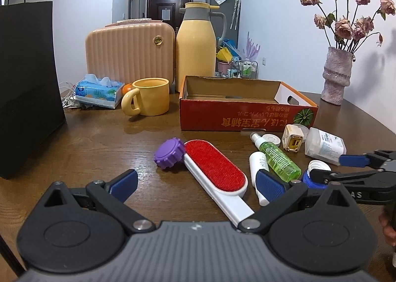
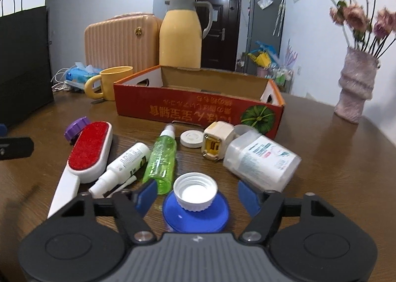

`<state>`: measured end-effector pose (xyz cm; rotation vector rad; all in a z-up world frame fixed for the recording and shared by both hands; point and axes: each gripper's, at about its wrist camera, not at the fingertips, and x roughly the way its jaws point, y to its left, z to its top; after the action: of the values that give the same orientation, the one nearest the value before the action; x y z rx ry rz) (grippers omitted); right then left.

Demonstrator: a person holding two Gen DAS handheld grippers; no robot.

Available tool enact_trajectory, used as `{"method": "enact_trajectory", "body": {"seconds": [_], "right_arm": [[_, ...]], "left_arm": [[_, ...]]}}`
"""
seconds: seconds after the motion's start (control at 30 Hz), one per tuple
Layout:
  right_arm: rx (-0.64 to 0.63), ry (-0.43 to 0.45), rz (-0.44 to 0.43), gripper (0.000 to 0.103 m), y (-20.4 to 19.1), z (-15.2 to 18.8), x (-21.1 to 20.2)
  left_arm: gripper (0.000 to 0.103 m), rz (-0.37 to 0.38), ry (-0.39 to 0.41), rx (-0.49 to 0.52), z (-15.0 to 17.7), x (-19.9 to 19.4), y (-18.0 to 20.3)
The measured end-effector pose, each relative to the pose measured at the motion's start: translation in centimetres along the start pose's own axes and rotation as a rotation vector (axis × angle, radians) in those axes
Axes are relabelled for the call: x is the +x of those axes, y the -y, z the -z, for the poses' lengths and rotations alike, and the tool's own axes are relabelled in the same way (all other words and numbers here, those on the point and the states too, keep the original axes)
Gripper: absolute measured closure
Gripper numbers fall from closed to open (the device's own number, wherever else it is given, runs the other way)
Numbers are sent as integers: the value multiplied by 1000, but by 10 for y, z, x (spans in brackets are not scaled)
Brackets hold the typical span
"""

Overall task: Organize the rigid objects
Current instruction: 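Grasp the white cap resting on the blue lid with the right gripper, then grasp the green spray bottle upright with the left gripper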

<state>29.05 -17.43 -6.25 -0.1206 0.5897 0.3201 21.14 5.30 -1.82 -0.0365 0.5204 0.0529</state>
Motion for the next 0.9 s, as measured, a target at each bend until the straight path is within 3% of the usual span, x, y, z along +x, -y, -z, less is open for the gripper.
{"method": "enact_trajectory", "body": {"seconds": [0.13, 0.47, 0.9], "right_arm": [[25, -30, -36, 63, 3, 2, 11], [93, 28, -73, 64, 17, 7, 9], [185, 112, -45, 64, 46, 10, -1]], "left_arm": [[0, -2, -4, 3, 0, 2, 0], [0, -2, -24, 22, 0, 11, 11], [0, 48, -49, 75, -14, 32, 47]]}}
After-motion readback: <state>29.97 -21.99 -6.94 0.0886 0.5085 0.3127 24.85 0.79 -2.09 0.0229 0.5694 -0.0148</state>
